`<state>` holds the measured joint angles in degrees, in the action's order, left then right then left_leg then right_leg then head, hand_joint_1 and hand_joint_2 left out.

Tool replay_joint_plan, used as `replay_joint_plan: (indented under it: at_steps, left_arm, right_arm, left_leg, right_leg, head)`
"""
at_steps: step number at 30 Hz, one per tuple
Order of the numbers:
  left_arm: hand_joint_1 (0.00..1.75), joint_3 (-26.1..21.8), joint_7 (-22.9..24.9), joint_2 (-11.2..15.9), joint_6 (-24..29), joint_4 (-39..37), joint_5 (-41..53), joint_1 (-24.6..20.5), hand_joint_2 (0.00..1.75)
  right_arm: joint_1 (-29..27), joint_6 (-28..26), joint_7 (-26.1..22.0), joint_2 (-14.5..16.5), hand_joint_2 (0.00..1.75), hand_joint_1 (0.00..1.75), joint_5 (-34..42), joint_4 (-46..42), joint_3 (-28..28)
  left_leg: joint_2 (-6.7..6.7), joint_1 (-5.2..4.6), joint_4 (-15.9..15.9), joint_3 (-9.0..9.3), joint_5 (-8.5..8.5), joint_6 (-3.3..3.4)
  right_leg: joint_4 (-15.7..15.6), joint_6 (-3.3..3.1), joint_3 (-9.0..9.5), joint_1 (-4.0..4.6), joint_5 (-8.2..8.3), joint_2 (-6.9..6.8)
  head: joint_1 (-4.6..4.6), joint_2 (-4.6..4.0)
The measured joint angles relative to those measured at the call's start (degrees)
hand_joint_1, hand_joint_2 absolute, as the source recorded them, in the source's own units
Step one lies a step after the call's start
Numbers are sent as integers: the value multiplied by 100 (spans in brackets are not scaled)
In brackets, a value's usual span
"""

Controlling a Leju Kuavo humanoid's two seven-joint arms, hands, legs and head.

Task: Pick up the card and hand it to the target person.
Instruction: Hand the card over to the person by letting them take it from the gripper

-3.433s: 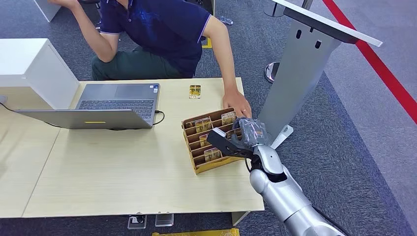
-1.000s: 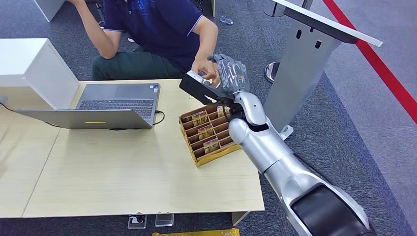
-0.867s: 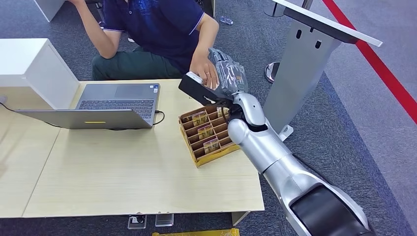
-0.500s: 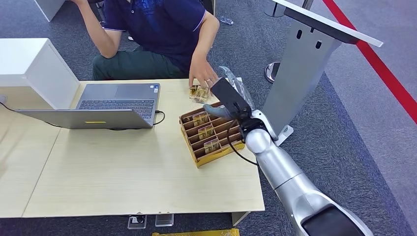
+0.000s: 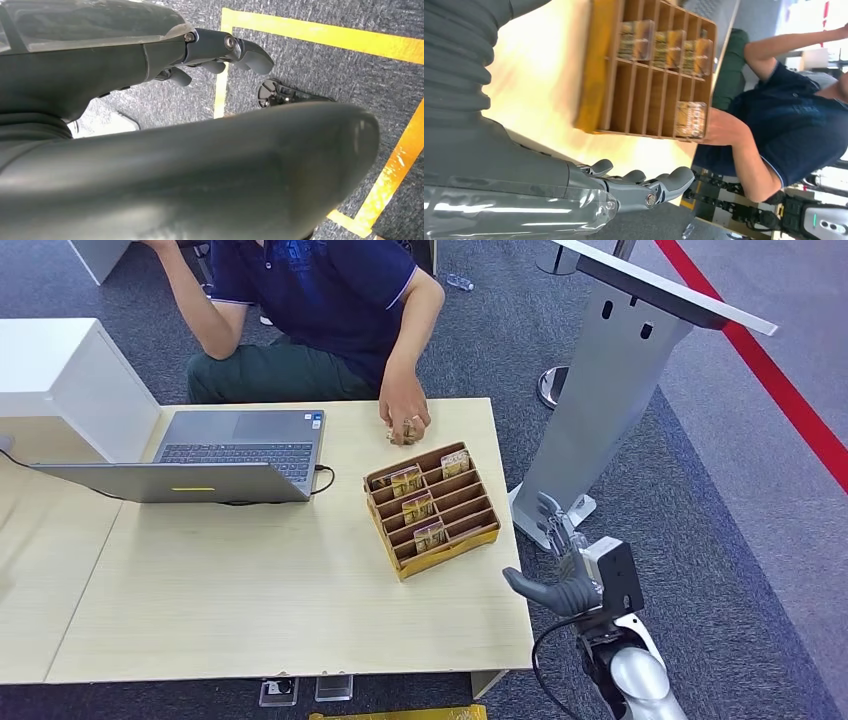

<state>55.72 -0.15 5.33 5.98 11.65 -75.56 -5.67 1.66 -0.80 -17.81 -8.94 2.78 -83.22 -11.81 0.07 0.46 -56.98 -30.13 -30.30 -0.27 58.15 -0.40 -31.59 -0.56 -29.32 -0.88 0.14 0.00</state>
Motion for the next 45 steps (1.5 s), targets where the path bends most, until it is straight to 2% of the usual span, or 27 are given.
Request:
replay_joint_plan:
  at_steps: [4, 11, 30, 45]
  left_arm:
    - [0, -1, -9, 1, -20, 0, 0, -7, 0]
    - [0, -1, -41, 0, -66, 0, 2, -29, 0]
    - [0, -14, 12, -9, -15, 0, 5, -43, 0]
    - [0, -198, 15, -41, 73, 1, -263, -41, 0]
  right_arm:
    - [-385, 139, 173, -80, 175, 0, -141, -434, 109]
    - [-553, 232, 191, -85, 175, 0, -189, -706, 123]
    - [-489, 193, 153, -81, 175, 0, -175, -798, 52]
    - [-168, 271, 56, -76, 175, 0, -4, -698, -357]
  left_leg:
    - [1, 0, 0, 2, 1, 0]
    - [1, 0, 0, 3, 2, 1]
    - [1, 0, 0, 3, 2, 1]
    - [0, 0, 0, 3, 2, 1]
  right_leg:
    - [1, 0, 2, 0, 0, 1]
    - [2, 0, 5, 0, 0, 1]
    - [3, 0, 6, 0, 0, 0]
    - [4, 0, 6, 0, 0, 0]
  head:
    - [-2, 0]
    - [1, 0]
    - [3, 0]
    - [3, 0]
